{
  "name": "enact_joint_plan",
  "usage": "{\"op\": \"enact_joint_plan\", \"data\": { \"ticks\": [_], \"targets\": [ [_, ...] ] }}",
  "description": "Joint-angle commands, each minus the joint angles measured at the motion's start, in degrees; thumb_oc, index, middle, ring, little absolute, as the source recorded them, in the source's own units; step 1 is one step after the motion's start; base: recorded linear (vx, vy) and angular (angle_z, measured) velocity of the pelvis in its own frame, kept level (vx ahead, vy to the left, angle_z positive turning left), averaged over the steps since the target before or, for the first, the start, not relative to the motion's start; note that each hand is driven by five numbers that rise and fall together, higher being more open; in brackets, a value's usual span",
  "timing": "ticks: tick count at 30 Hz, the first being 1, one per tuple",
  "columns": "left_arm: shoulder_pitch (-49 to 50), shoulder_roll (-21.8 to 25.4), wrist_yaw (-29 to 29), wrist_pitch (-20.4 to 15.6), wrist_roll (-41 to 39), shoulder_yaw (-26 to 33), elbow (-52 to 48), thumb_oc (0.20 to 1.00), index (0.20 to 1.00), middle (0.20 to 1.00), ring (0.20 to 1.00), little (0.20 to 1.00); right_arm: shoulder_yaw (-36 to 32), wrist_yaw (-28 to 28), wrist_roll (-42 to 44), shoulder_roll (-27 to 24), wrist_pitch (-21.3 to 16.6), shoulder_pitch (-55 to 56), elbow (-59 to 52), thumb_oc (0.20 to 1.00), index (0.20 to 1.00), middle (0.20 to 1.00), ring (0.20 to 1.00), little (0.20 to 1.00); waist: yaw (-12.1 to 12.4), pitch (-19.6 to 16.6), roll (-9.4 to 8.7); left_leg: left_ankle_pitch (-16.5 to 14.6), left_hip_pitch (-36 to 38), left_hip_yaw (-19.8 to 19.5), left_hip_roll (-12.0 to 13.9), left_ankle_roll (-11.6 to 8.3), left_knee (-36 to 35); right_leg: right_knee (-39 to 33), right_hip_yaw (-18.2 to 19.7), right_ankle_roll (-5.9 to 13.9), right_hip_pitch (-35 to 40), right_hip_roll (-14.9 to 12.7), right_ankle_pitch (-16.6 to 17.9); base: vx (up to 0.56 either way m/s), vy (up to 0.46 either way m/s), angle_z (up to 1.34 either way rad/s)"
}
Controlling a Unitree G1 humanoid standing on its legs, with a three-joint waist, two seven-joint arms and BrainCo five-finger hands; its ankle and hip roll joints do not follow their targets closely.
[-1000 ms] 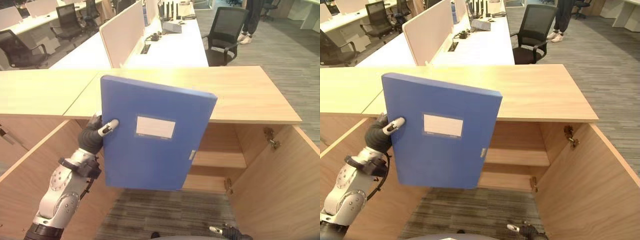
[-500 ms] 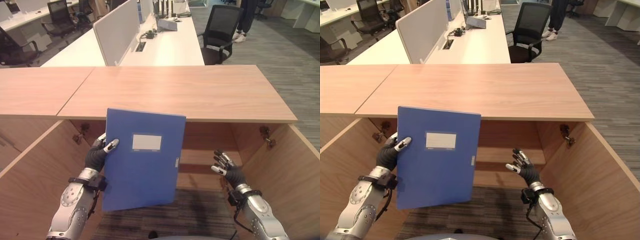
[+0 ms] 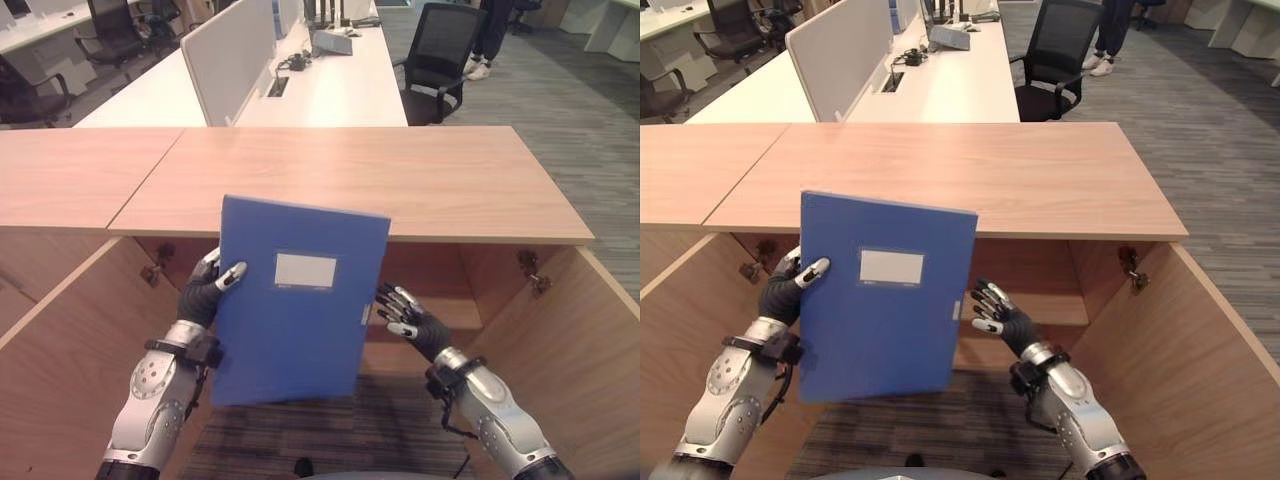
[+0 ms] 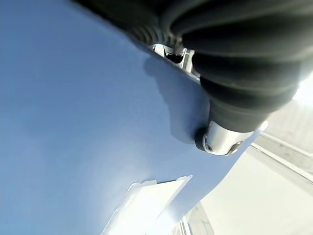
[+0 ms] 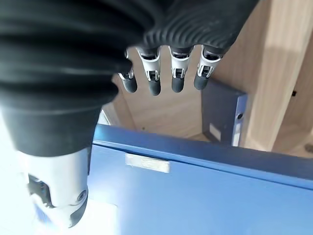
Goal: Put the empty folder in the office cabinet
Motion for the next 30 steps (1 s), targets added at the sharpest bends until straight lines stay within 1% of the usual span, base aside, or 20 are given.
{"op": "enact_joint_plan", "data": {
  "ticks": [1,7,9,13,18,19,22,23,24,25,30],
  "targets": [
    [-6.7,1.1,-1.5,-3.6,0.1,-0.8,-2.7,0.200,0.200,0.200,0.200,0.200,1.6,0.8,4.1,1.4,-1.5,-4.1,-3.1,1.000,1.000,1.000,1.000,1.000,0.4,-0.7,-1.64,-5.4,3.5,1.6,2.3,-3.13,0.7,0.1,0.7,3.82,-1.4,-3.0,0.7,0.00,0.000,0.00],
    [-8.6,2.0,-3.2,-2.8,-0.9,-4.3,-5.1,0.200,0.200,0.200,0.200,0.200,3.0,1.1,4.7,1.6,-1.1,-4.6,-3.8,1.000,1.000,1.000,1.000,1.000,0.2,-0.5,-1.79,-5.5,3.4,1.6,2.2,-3.10,0.7,0.1,0.5,3.91,-1.3,-2.9,0.7,0.00,0.000,0.00],
    [-9.6,2.7,-4.2,-2.2,-1.3,-6.3,-6.1,0.200,0.200,0.200,0.200,0.200,3.7,1.3,5.6,1.6,-0.8,-5.0,-4.6,1.000,1.000,1.000,1.000,1.000,0.1,-0.5,-1.88,-5.5,3.5,1.7,2.3,-3.12,0.7,0.1,0.3,3.94,-1.2,-2.9,0.7,0.00,0.000,0.00],
    [-10.5,3.4,-4.7,-1.6,-2.2,-8.7,-5.7,0.200,0.200,0.200,0.200,0.200,5.1,1.4,7.6,1.7,-0.5,-6.3,-5.6,1.000,1.000,1.000,1.000,1.000,0.0,-0.4,-1.96,-5.6,3.6,1.7,2.3,-3.15,0.7,0.2,0.3,3.96,-1.2,-2.9,0.7,0.00,0.000,0.00],
    [-11.2,3.7,-6.1,0.2,-5.4,-12.0,-5.1,0.200,0.200,0.200,0.200,0.200,8.2,2.4,12.7,2.5,0.6,-8.6,-7.0,1.000,1.000,1.000,1.000,1.000,-0.2,-0.4,-1.94,-5.6,3.9,1.8,2.4,-3.16,0.7,0.3,0.3,3.84,-1.1,-2.8,0.6,0.00,0.000,0.00],
    [-11.5,4.3,-6.6,0.8,-6.0,-12.8,-5.0,0.200,0.200,0.200,0.200,0.200,9.3,3.0,15.0,2.4,1.0,-9.4,-7.9,1.000,1.000,1.000,1.000,1.000,-0.1,-0.4,-1.99,-5.5,3.8,1.9,2.4,-3.20,0.7,0.3,0.4,3.84,-1.1,-2.8,0.6,0.00,0.000,0.00],
    [-11.7,4.8,-7.0,1.1,-6.5,-13.5,-4.6,0.200,0.200,0.200,0.200,0.200,10.3,3.7,16.2,2.0,1.3,-10.1,-8.6,1.000,1.000,1.000,1.000,1.000,0.0,-0.5,-2.04,-5.5,3.8,1.9,2.5,-3.23,0.7,0.3,0.3,3.84,-1.1,-2.8,0.6,0.00,0.000,0.00],
    [-11.8,4.9,-7.1,1.1,-6.6,-13.6,-4.5,0.200,0.200,0.200,0.200,0.200,10.7,3.9,16.6,2.0,1.4,-10.3,-8.8,0.868,0.868,0.868,0.868,0.868,0.0,-0.5,-2.06,-5.5,3.9,1.8,2.5,-3.23,0.7,0.4,0.3,3.85,-1.1,-2.8,0.6,0.00,0.000,0.00],
    [-11.8,4.9,-7.1,1.1,-6.6,-13.6,-4.5,0.200,0.200,0.200,0.200,0.200,10.7,3.9,16.6,2.0,1.4,-10.3,-8.8,0.564,0.564,0.564,0.564,0.564,0.0,-0.5,-2.06,-5.5,3.9,1.8,2.5,-3.23,0.7,0.4,0.3,3.85,-1.1,-2.8,0.6,0.00,0.000,0.00],
    [-11.8,4.9,-7.1,1.1,-6.7,-13.6,-4.5,0.200,0.200,0.200,0.200,0.200,10.8,4.0,17.0,1.9,1.5,-10.4,-9.0,0.200,0.200,0.200,0.200,0.200,0.0,-0.5,-2.06,-5.5,3.9,1.8,2.5,-3.24,0.7,0.4,0.3,3.86,-1.1,-2.8,0.6,0.00,0.000,0.00],
    [-11.8,4.2,-7.1,1.0,-7.2,-13.6,-4.6,0.200,0.200,0.200,0.200,0.200,11.3,4.8,18.4,2.3,1.5,-10.4,-9.6,0.200,0.200,0.200,0.200,0.200,0.1,-0.5,-2.16,-5.5,3.9,1.8,2.5,-3.20,0.7,0.4,0.2,3.92,-1.1,-2.8,0.7,0.00,0.000,0.00]
  ]
}}
